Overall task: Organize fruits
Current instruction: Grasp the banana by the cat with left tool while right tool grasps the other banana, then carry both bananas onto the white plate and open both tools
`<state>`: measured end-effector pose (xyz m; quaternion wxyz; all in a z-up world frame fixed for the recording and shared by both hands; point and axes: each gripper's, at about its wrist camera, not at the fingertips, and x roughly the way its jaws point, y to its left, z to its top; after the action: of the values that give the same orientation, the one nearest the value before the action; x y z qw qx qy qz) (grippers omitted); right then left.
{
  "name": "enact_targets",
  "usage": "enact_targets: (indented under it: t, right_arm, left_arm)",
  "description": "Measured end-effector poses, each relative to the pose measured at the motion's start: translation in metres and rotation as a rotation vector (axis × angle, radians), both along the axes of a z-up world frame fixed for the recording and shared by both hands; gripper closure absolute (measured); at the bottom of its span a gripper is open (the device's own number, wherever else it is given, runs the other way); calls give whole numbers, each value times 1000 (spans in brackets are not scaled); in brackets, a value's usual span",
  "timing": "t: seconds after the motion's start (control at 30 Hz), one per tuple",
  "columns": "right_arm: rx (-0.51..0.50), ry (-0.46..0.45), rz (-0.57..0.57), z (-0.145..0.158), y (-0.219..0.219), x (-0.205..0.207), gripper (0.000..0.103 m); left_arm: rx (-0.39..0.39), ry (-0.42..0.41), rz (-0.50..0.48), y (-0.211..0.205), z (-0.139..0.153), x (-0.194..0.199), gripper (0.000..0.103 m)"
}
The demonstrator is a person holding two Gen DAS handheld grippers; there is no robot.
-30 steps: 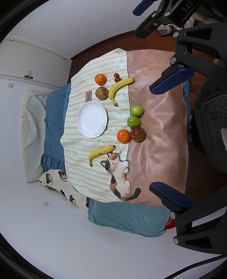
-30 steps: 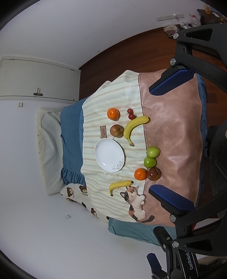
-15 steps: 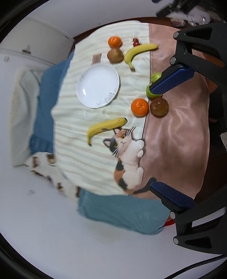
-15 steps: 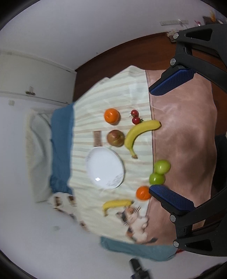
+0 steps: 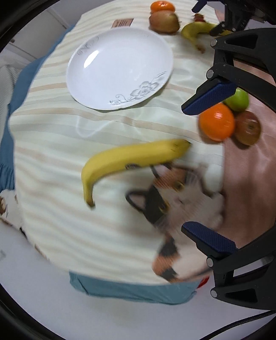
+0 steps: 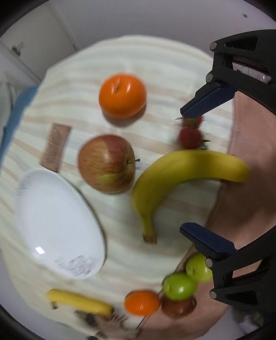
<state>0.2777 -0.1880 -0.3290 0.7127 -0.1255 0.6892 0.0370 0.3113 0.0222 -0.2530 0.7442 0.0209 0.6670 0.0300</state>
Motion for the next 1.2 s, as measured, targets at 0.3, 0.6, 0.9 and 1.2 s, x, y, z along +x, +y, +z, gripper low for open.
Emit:
enact_targets:
  t: [0.3, 0.6, 0.9, 1.2]
  right_arm:
    - [91, 71, -51, -46, -7, 18, 29]
    - [118, 59, -183, -44, -30, 3, 53]
    - [243, 122, -388, -52, -74, -39, 62]
    - [207, 124, -401, -66, -69, -39, 62]
  left_arm:
    - [3, 58, -28, -13, -46, 56, 35]
    - [20, 46, -43, 0, -53, 35, 71]
    - [75, 79, -122, 3, -52, -52, 71]
    - [74, 89, -110, 4, -75, -54, 69]
